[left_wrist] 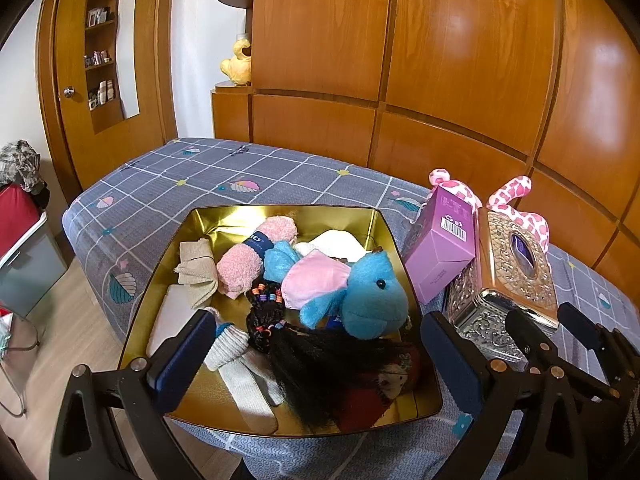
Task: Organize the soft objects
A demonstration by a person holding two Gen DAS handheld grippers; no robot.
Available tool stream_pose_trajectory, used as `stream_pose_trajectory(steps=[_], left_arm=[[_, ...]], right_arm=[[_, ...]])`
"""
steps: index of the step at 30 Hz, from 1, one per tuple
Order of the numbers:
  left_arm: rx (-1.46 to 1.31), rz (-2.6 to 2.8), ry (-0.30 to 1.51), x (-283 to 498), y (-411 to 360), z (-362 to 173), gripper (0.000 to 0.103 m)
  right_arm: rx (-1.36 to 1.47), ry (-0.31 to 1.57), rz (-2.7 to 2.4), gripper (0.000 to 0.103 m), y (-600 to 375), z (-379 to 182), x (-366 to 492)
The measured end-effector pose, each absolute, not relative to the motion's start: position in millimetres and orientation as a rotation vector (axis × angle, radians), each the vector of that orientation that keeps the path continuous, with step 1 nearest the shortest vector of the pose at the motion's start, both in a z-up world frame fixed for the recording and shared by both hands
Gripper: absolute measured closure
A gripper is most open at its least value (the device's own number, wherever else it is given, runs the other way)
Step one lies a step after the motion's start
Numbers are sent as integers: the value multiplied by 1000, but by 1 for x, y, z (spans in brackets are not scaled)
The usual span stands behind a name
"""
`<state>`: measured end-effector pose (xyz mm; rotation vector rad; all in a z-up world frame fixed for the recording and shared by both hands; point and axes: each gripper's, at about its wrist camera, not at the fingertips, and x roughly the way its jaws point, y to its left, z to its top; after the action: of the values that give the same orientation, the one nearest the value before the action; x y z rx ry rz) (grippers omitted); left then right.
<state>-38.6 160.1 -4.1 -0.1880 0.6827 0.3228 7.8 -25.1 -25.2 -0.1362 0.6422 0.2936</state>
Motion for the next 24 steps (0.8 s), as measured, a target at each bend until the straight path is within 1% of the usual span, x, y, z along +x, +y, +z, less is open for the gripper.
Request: stream_pose_trajectory(steps=[24], left_arm=[[-198, 322, 694, -37, 162, -7, 0]], right_arm=[[-139, 658, 299, 33, -22, -30, 10]])
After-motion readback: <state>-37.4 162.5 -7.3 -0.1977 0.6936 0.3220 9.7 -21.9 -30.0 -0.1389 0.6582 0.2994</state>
